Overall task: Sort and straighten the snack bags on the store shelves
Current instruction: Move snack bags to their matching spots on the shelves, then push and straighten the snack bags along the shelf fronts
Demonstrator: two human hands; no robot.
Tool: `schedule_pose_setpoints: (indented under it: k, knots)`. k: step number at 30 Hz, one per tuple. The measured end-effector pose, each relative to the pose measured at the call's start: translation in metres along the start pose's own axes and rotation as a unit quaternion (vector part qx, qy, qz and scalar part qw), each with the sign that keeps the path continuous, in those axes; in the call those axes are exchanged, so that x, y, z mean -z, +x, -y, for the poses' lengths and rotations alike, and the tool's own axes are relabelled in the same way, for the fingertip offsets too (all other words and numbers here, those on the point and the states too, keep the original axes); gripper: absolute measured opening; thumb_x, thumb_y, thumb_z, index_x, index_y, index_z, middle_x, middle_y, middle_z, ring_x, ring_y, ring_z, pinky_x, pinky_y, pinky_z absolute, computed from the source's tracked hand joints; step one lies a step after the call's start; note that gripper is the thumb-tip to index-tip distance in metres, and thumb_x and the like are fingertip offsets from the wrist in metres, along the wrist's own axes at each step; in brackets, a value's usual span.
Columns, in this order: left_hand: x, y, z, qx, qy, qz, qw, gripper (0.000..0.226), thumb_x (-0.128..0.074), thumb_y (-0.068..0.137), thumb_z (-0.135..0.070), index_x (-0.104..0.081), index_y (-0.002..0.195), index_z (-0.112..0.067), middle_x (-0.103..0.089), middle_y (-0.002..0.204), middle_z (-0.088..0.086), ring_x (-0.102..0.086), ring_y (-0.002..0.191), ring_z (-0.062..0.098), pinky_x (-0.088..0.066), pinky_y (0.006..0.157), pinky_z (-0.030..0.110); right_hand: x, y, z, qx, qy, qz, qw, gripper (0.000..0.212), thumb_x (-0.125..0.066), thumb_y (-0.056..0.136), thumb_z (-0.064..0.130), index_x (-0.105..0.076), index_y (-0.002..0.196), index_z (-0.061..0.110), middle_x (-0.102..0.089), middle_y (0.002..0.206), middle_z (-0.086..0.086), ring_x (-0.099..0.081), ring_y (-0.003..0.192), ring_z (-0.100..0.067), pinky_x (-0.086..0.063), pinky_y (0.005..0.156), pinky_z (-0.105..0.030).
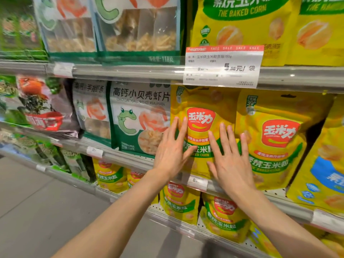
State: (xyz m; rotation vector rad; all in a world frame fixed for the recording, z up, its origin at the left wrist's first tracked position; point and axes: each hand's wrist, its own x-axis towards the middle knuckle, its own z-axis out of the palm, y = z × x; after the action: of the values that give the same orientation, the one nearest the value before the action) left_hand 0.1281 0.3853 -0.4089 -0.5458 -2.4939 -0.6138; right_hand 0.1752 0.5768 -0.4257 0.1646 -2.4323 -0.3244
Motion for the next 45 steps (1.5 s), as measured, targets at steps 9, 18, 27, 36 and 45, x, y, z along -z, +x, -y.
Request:
schedule_pose_setpoints:
  k: [9,18,27,36,45]
  knots:
    - [0.002,-0.002,-0.005,0.012,-0.016,0.006,1.000,0.092,-0.054,0.099,-0.053,0.010,0.161,-0.033,0.008,0.172,-0.002,-0.010,0.158,0.022,-0.036,0.117,0.045,0.011,-0.010,-0.020,0.051,0.048,0.037,0.997,0.081,-0.057,0.097,0.043,-0.020,0.162,0.014,-0.005,0.170,-0.020,-0.004,0.158,-0.035,-0.017,0.125,-0.059]
    - [0.045,-0.014,-0.041,0.102,-0.076,0.075,0.989,0.077,-0.053,0.101,-0.047,-0.015,0.163,-0.023,-0.017,0.170,0.004,-0.021,0.155,0.022,-0.026,0.122,0.043,0.056,-0.030,-0.034,0.035,0.277,0.105,0.955,0.073,-0.051,0.098,0.052,-0.032,0.159,0.018,-0.025,0.169,-0.008,-0.027,0.155,-0.027,-0.028,0.123,-0.051]
    - [0.179,-0.031,-0.112,0.230,-0.216,0.199,0.928,0.049,-0.061,0.099,-0.045,-0.054,0.144,-0.024,-0.057,0.136,-0.008,-0.049,0.135,0.017,-0.036,0.114,0.032,0.200,-0.022,-0.056,-0.279,0.468,0.281,0.791,0.072,-0.055,0.091,0.061,-0.043,0.152,0.024,-0.047,0.154,0.002,-0.042,0.142,-0.015,-0.028,0.111,-0.020]
    - [0.344,-0.003,-0.200,0.319,-0.268,0.234,0.878,0.043,-0.062,0.098,-0.044,-0.056,0.138,-0.032,-0.057,0.125,-0.016,-0.059,0.112,0.003,-0.048,0.096,0.025,0.371,0.018,-0.075,-0.402,0.487,0.282,0.723,0.083,-0.044,0.084,0.083,-0.050,0.146,0.028,-0.052,0.148,0.006,-0.046,0.139,-0.013,-0.036,0.118,-0.044]
    - [0.427,-0.007,-0.215,0.359,-0.262,0.190,0.875,0.038,-0.062,0.099,-0.039,-0.059,0.136,-0.030,-0.063,0.126,-0.012,-0.063,0.112,0.008,-0.051,0.096,0.029,0.437,0.035,-0.070,-0.394,0.485,0.240,0.743,0.094,-0.037,0.083,0.088,-0.059,0.137,0.015,-0.062,0.134,-0.006,-0.058,0.128,-0.026,-0.044,0.111,-0.049]
